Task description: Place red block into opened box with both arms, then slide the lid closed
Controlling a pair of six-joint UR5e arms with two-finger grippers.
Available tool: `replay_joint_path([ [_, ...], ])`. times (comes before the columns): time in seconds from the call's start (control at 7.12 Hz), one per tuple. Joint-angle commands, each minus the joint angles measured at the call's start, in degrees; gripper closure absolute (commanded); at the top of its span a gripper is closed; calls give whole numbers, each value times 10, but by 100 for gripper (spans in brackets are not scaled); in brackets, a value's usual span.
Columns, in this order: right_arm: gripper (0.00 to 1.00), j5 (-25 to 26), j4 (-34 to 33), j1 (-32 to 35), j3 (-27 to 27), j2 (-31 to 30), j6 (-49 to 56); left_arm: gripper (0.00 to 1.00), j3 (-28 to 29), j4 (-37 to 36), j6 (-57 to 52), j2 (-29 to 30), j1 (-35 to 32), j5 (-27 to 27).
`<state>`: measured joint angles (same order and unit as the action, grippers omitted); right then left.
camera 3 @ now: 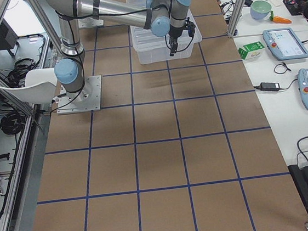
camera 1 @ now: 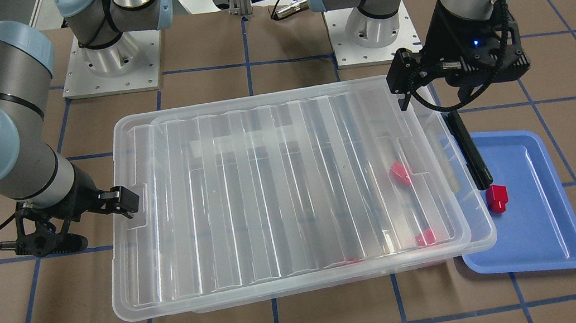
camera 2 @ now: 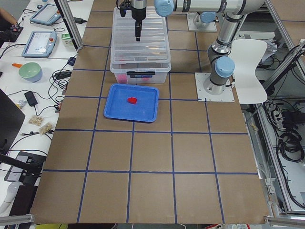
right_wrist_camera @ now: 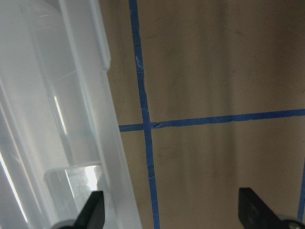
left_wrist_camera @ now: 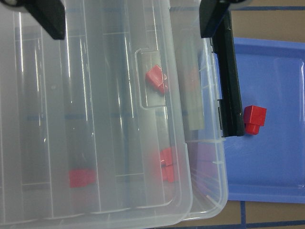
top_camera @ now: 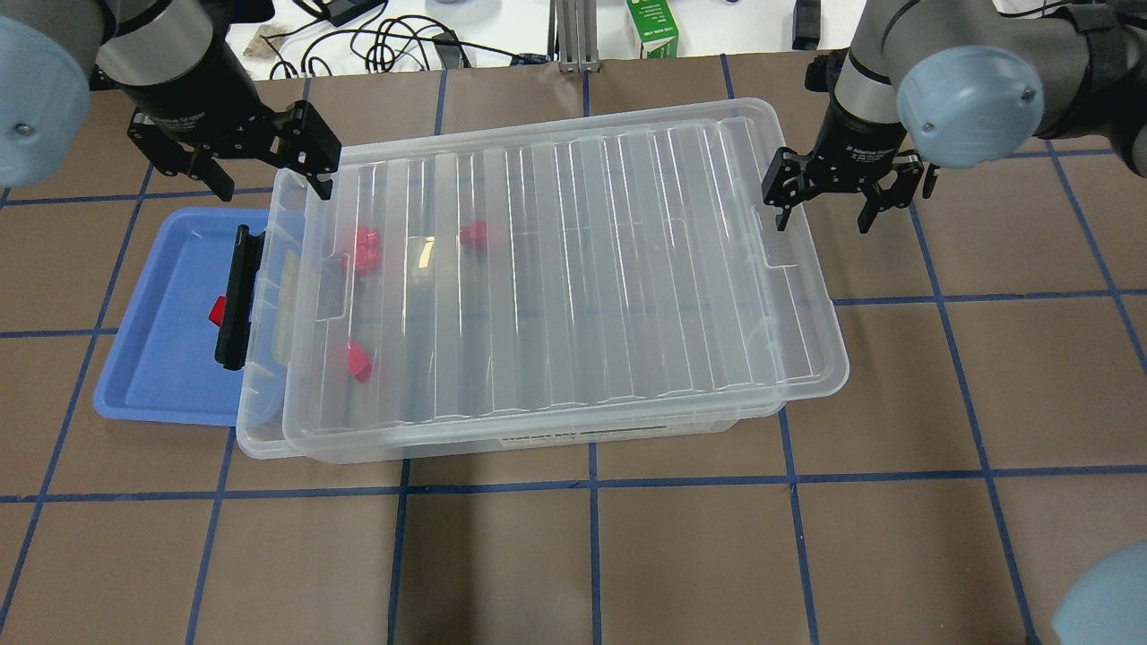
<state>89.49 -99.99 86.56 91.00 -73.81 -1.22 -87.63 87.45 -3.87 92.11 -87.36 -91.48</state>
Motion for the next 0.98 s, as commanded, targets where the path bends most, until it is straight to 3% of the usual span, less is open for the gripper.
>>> replay_joint_path([
  [0.0,0,5,-3,-3,-4,2,2,0,0,0,0,0,1,1],
  [0.84,0,18,-4,-33,-6,2,47,0,0,0,0,-1,0,0],
])
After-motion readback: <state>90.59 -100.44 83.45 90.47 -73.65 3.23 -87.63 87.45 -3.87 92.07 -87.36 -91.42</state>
